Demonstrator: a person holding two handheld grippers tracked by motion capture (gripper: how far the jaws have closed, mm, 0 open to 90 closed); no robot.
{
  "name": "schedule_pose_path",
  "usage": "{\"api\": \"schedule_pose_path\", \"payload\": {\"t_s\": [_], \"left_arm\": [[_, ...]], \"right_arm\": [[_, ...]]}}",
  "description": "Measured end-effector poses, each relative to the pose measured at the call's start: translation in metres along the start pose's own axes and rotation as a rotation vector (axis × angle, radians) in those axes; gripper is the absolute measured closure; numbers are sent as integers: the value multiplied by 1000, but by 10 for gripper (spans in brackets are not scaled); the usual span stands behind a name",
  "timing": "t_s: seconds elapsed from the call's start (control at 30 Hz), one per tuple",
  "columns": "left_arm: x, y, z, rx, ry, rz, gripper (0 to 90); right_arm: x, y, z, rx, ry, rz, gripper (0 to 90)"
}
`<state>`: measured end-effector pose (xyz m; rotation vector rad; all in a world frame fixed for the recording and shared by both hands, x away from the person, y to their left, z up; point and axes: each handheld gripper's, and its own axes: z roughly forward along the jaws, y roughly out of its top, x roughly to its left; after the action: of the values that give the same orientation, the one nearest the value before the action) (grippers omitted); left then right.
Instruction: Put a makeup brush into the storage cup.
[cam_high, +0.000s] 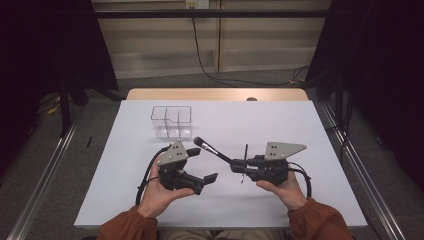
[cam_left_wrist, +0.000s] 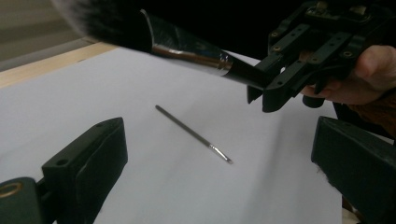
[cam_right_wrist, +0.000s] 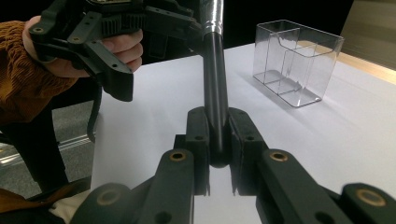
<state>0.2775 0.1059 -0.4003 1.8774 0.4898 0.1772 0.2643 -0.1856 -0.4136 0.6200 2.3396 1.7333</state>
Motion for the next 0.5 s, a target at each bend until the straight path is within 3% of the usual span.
{"api": "schedule_pose_path", "payload": {"t_s": [0.13,0.37,0.5], "left_arm": [[0,5,2,-16,-6,4,55],[2,8,4,-24,-13,-68,175],[1,10,4,-37,19,-66,195]], "right_arm": [[0,0,0,0,-1,0,797],[0,0,-1,-6,-1,4,797],[0,0,0,-5,-1,1,797]]}}
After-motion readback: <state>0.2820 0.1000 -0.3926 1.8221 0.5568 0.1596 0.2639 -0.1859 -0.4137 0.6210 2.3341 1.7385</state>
